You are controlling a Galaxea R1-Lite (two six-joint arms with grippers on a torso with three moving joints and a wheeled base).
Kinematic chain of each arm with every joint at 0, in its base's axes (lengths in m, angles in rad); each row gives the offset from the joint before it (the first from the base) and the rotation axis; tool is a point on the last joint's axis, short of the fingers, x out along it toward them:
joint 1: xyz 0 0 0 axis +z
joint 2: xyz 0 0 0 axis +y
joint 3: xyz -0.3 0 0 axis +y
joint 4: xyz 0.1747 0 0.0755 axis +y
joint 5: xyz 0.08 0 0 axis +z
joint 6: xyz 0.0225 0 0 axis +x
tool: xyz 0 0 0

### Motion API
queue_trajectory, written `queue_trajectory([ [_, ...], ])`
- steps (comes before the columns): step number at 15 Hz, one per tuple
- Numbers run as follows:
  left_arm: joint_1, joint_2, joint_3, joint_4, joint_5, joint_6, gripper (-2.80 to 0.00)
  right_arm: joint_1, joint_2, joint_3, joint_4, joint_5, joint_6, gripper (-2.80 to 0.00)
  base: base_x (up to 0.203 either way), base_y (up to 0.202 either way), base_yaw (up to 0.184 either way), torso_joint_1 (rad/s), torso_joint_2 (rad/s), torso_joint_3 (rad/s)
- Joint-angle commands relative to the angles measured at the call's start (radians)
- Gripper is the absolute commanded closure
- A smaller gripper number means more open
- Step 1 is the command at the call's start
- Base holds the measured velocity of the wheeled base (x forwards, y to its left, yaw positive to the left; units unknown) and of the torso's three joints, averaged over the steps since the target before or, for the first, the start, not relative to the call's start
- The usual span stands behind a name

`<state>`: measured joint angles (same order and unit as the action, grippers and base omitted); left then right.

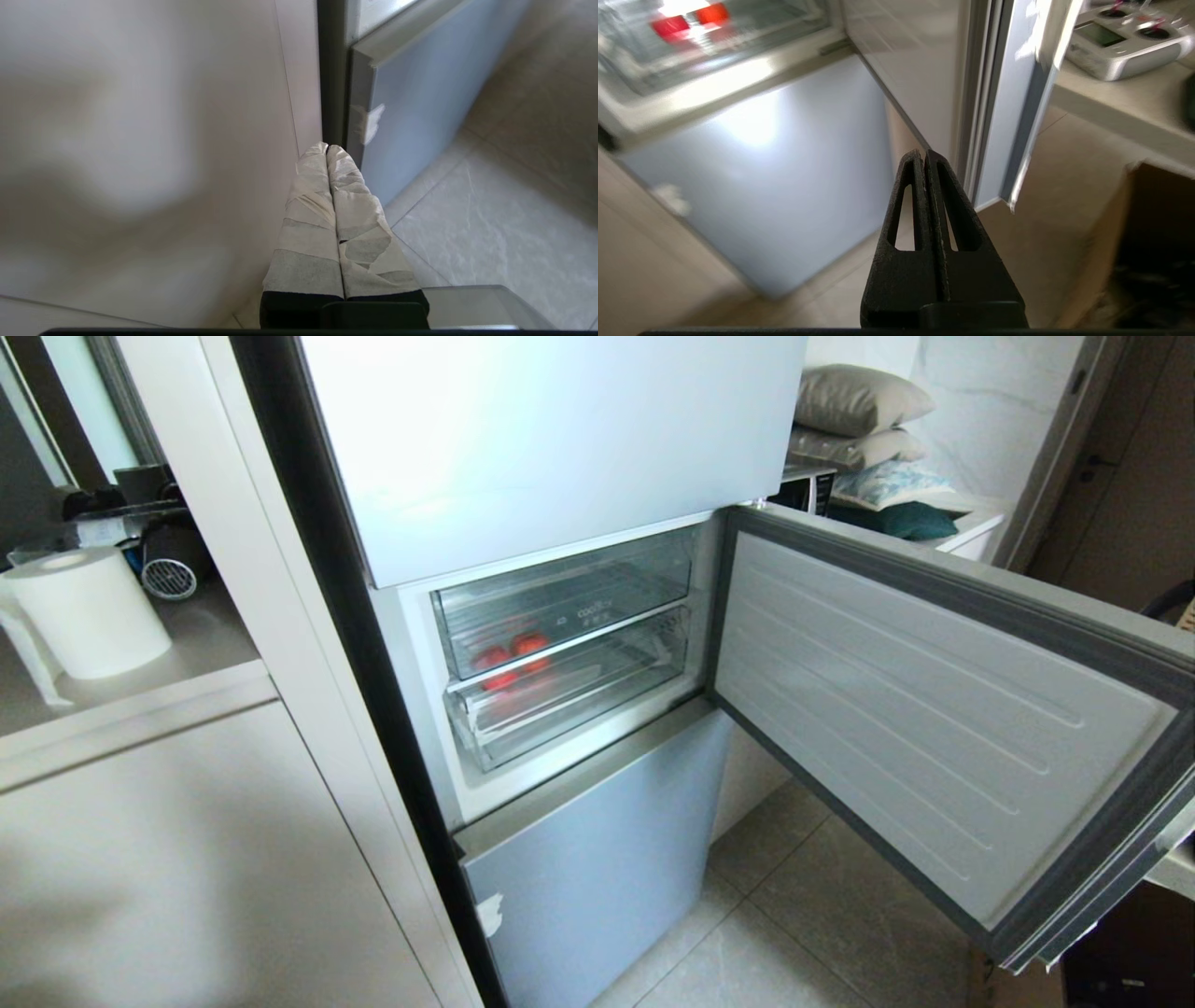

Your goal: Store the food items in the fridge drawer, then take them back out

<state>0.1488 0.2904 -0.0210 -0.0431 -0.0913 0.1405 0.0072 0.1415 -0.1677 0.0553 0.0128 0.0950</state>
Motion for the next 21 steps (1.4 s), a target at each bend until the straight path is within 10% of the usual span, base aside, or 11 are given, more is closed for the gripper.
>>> queue_trajectory([
  [1,-0.014,-0.009,0.009,-0.002,-0.001,0.001,0.00,0.004,0.264,-0.115,-0.015,0.008,0.049,0.00,0.000,0.000,0.000,0.000,0.00,0.000],
  [7,-0.233,-0.003,-0.012,0.065,0.020,-0.032,0.00,0.005,0.746,-0.273,-0.286,0.017,0.101,0.00,0.000,0.000,0.000,0.000,0.00,0.000],
  [13,-0.232,-0.007,0.019,0.060,0.076,-0.010,0.00,-0.004,1.006,-0.300,-0.565,0.035,0.093,0.00,0.000,0.000,0.000,0.000,0.00,0.000],
  [21,-0.227,0.033,0.014,0.074,0.077,-0.013,0.00,-0.158,1.028,-0.320,-0.612,0.029,0.024,0.00,0.000,0.000,0.000,0.000,0.00,0.000],
])
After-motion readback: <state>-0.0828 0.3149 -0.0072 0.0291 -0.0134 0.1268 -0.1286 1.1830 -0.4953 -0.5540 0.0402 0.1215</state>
